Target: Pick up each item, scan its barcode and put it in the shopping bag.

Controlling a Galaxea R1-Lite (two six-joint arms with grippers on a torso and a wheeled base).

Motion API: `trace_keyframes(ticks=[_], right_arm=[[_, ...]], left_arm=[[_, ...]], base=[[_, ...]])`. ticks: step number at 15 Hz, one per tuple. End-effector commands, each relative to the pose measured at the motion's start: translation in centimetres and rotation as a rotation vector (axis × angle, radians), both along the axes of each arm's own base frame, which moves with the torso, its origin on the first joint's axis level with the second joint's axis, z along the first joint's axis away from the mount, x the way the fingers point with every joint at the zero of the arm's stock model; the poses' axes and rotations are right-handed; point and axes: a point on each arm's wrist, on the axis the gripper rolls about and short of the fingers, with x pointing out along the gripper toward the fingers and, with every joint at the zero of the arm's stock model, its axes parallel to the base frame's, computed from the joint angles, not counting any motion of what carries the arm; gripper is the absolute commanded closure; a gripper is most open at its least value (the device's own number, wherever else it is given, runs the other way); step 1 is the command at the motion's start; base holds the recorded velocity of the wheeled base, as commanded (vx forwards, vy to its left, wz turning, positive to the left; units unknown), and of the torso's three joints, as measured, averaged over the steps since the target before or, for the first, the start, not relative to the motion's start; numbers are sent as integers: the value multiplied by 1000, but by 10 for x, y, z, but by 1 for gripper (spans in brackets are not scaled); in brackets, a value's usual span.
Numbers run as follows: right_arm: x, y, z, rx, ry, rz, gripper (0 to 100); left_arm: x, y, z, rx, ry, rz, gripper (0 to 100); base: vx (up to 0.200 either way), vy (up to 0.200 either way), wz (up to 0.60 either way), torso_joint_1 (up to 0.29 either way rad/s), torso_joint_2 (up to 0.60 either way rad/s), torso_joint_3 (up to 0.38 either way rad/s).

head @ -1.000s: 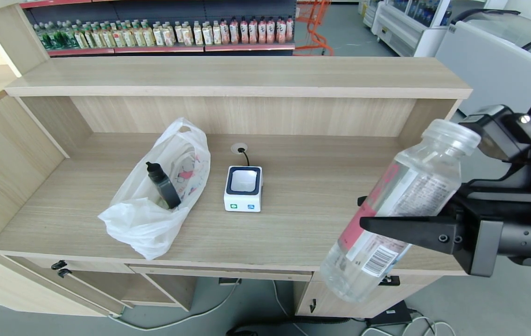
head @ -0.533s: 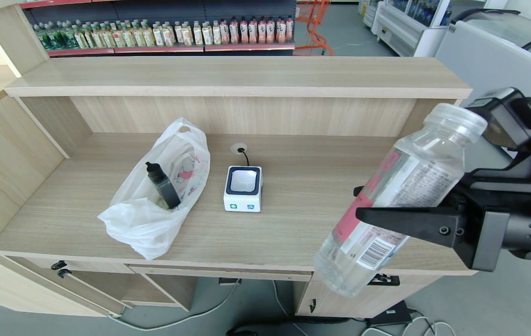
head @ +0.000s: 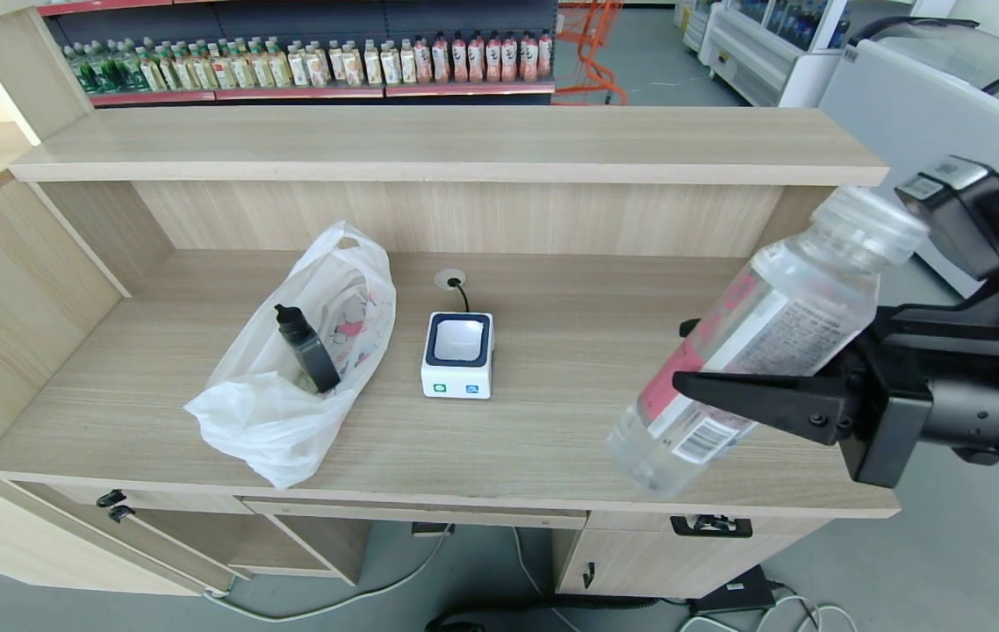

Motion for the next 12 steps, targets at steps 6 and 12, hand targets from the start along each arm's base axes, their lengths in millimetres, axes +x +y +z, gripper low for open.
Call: trace_keyframes(ticks=[6,12], right_arm=[[24,-69,-2,-408,-467,-466,100],[32,-92,-16,-612,-571,-552,100]], left_arm=[[0,0,0,1,0,0,0],[0,0,0,-1,0,1,0]], base=[[0,0,0,0,0,0],[0,0,0,0,0,0]])
